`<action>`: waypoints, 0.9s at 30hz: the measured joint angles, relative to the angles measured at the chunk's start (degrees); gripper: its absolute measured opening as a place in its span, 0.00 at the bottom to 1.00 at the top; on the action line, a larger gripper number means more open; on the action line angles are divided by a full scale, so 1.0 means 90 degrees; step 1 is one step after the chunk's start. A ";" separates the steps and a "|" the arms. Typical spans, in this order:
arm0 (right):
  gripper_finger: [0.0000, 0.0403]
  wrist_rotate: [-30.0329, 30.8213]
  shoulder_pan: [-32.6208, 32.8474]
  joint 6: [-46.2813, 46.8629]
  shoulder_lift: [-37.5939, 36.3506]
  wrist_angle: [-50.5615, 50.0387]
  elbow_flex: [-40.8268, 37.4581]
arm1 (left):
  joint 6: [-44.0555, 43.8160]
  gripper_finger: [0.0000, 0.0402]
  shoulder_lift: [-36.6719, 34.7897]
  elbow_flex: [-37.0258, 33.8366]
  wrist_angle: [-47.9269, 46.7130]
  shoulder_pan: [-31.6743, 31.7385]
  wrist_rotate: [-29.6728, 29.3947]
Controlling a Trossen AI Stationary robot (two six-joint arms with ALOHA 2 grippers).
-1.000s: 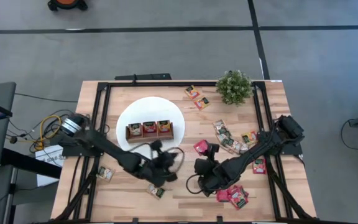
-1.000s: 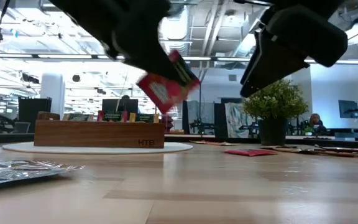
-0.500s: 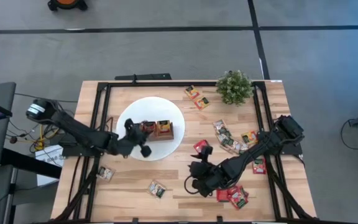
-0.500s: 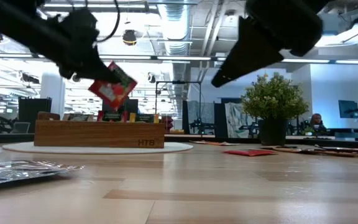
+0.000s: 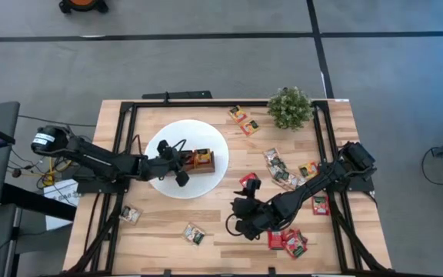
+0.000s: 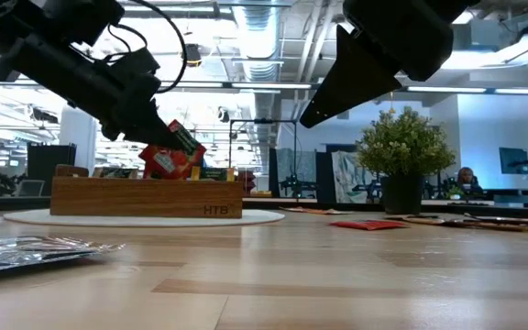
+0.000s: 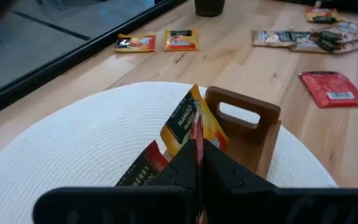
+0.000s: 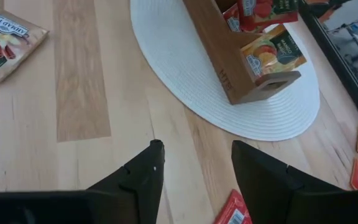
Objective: Pick & Place Tea
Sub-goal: Put the red tea bag into the middle section of the wooden organizer
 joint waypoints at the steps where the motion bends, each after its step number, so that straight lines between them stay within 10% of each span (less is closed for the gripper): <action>1: 0.44 -0.0002 0.0012 0.0000 0.0000 -0.0002 0.0000 | -0.0065 0.00 0.0005 0.0000 0.0000 0.0037 0.0009; 27: 0.41 -0.0015 0.0150 -0.0007 0.0000 -0.0004 0.0000 | 0.1054 0.36 -0.0724 0.0302 -0.1263 0.0257 -0.0366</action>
